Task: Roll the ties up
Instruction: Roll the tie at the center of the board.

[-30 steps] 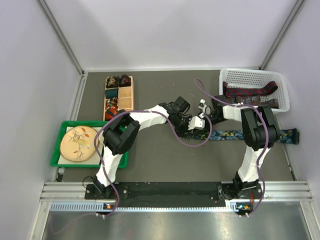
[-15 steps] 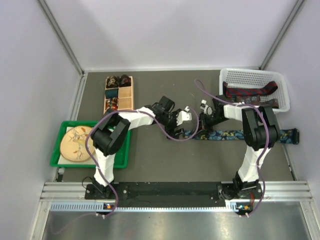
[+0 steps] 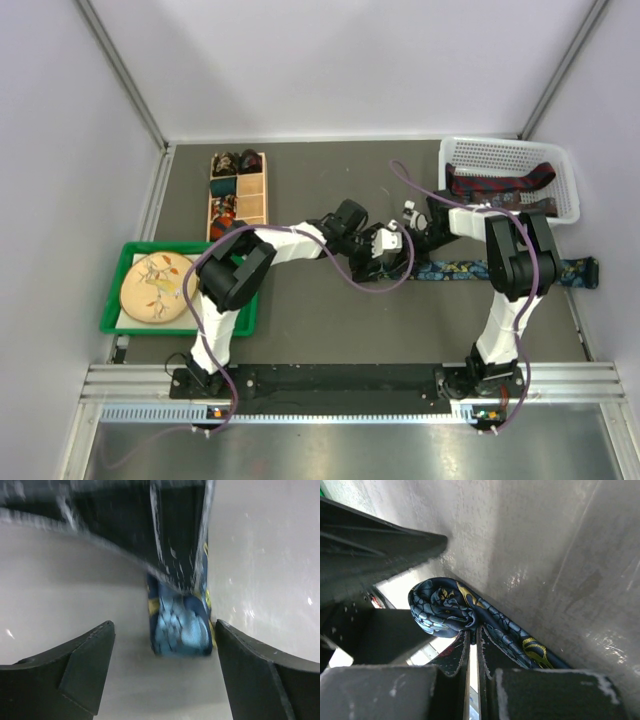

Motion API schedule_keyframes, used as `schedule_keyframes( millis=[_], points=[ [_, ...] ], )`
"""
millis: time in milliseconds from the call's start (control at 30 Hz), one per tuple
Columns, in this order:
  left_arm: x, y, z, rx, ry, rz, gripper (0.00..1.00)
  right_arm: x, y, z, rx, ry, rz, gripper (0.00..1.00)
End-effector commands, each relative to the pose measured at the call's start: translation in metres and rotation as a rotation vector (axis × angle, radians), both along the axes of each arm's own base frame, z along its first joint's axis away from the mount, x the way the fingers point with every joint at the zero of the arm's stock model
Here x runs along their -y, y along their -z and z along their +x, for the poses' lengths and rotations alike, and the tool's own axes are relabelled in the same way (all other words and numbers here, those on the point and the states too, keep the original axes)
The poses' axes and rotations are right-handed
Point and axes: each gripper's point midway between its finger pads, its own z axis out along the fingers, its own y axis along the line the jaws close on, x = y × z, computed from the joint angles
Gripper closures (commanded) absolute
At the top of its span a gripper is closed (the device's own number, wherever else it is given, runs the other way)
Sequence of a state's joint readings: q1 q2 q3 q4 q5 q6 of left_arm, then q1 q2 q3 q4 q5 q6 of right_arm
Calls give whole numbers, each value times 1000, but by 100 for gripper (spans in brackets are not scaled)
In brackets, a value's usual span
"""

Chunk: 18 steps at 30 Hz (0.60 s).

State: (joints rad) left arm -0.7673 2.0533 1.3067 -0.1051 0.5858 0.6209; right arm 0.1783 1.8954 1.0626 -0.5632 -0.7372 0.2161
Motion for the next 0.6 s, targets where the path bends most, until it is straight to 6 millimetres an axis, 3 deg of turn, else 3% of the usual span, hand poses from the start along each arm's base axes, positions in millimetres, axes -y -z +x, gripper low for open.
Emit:
schedule_keyframes(
  millis=[0, 133, 200, 267, 400, 567],
  points=[
    [19, 2, 6, 32, 23, 12, 16, 21, 22, 8, 43, -11, -132, 100],
    [25, 12, 7, 43, 22, 33, 13, 12, 16, 8, 40, -16, -74, 100],
    [25, 18, 3, 47, 37, 66, 18, 10, 13, 7, 39, -18, -56, 100],
    [25, 22, 1, 36, 59, 90, 31, 6, 7, 8, 51, -19, -29, 100],
    [5, 34, -13, -14, 91, 184, 57, -2, -4, 9, 62, -22, 17, 100],
    [-22, 38, -24, -9, 91, 266, 64, -22, -22, 3, 78, -70, 88, 100]
  ],
)
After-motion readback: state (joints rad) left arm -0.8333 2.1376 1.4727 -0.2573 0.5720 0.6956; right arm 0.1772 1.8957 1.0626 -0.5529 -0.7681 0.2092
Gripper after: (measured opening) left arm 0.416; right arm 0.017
